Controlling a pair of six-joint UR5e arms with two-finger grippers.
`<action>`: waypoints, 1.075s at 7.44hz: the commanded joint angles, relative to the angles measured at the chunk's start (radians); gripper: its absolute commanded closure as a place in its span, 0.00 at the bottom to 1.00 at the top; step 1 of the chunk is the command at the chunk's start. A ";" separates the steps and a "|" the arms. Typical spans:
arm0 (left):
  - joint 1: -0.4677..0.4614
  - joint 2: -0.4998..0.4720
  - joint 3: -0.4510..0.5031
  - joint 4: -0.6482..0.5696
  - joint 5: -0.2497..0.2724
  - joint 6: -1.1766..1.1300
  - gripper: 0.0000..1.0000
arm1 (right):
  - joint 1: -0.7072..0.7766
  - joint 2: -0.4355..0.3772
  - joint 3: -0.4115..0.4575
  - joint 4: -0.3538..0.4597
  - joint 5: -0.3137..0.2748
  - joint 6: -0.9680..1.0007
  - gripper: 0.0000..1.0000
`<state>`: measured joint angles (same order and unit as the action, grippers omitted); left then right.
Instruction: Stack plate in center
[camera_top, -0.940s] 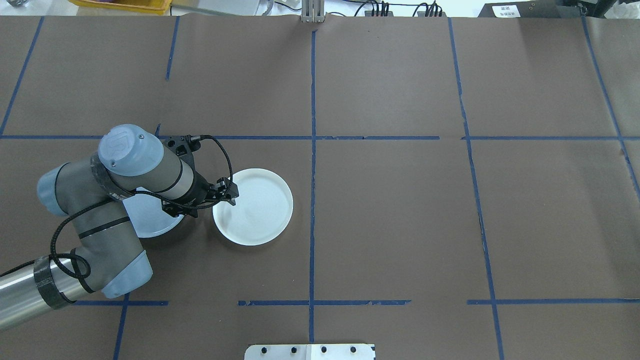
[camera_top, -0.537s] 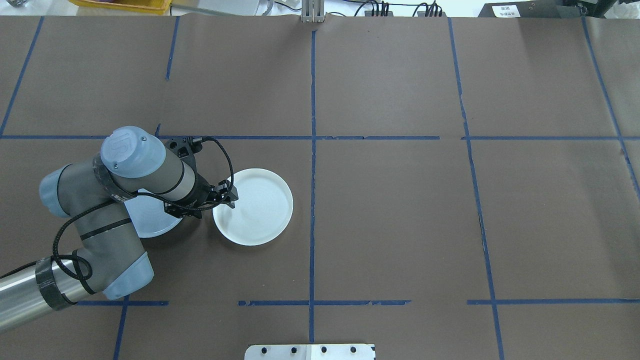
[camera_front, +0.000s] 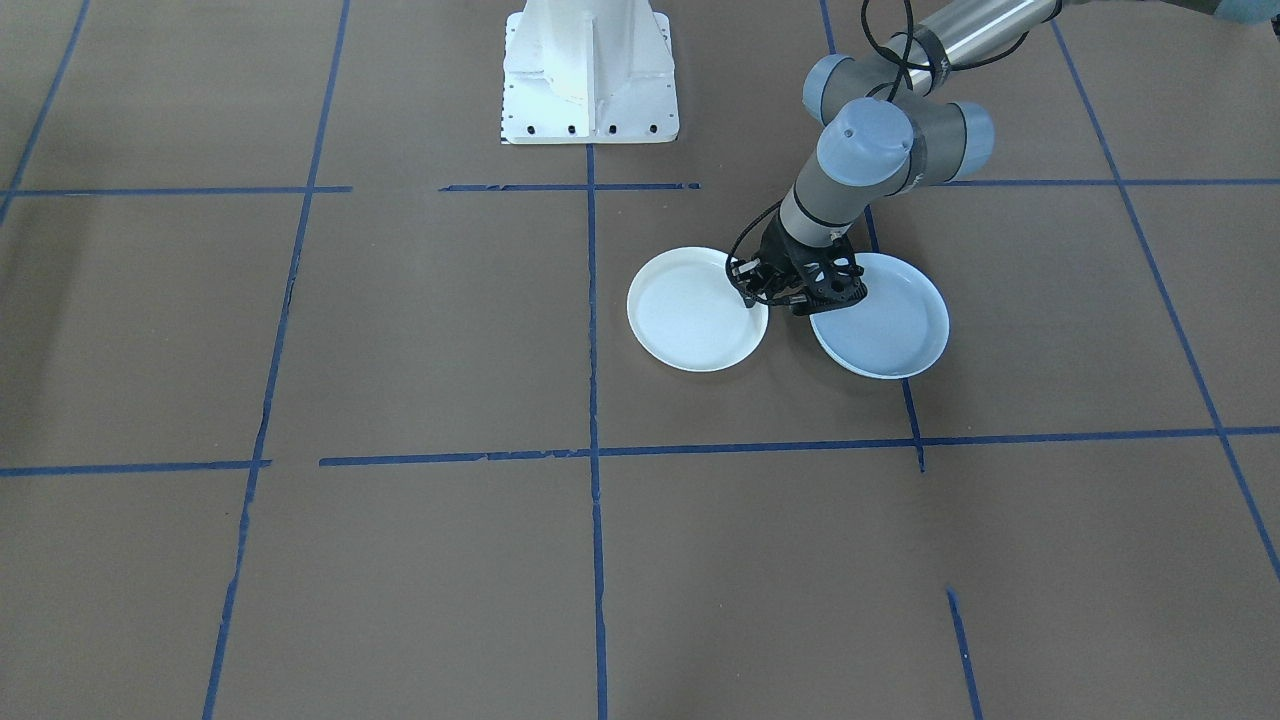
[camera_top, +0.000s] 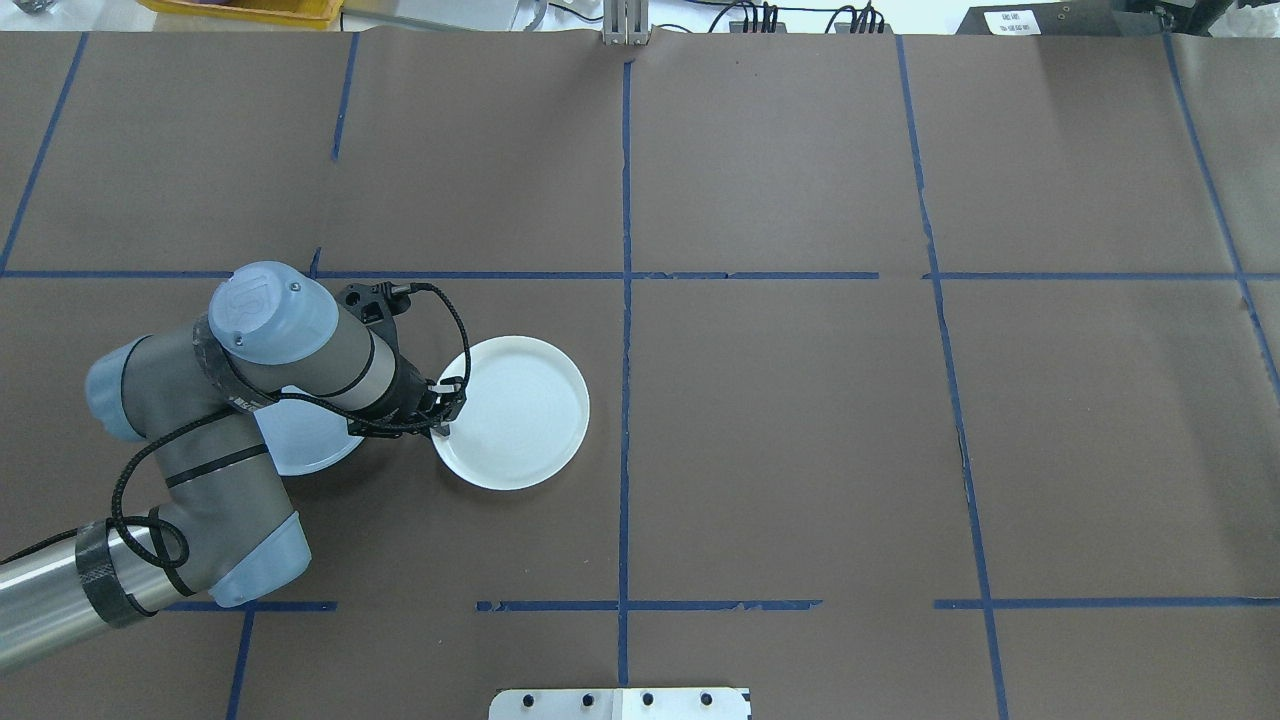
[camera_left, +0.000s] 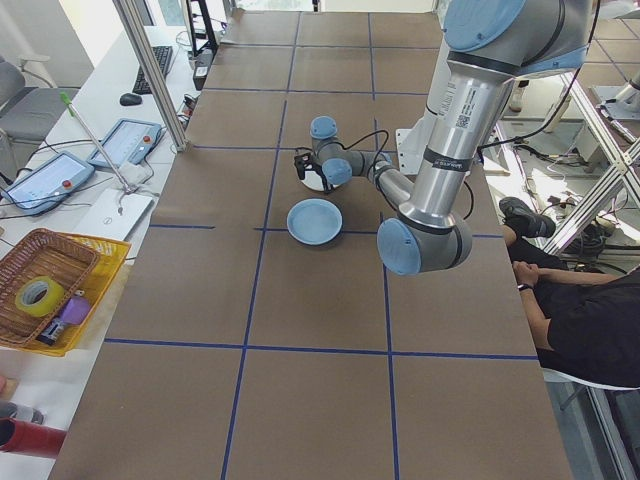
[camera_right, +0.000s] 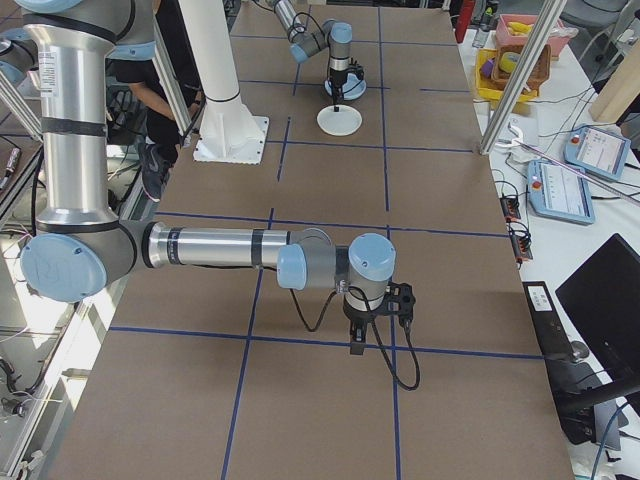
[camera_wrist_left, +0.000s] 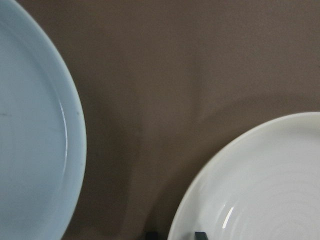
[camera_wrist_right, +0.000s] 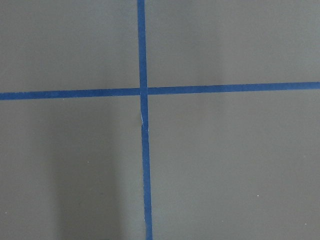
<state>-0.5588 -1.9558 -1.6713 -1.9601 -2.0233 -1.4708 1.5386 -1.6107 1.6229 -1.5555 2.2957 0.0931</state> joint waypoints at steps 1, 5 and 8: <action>-0.001 0.000 -0.014 0.003 0.000 0.001 1.00 | 0.000 0.000 0.000 0.000 0.001 0.000 0.00; -0.124 0.028 -0.238 0.189 -0.092 0.151 1.00 | 0.000 0.000 0.000 0.000 0.001 -0.001 0.00; -0.150 0.112 -0.285 0.193 -0.095 0.241 1.00 | 0.000 0.000 0.000 0.000 -0.001 -0.001 0.00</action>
<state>-0.6924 -1.8857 -1.9452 -1.7637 -2.1168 -1.2896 1.5389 -1.6107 1.6230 -1.5551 2.2957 0.0921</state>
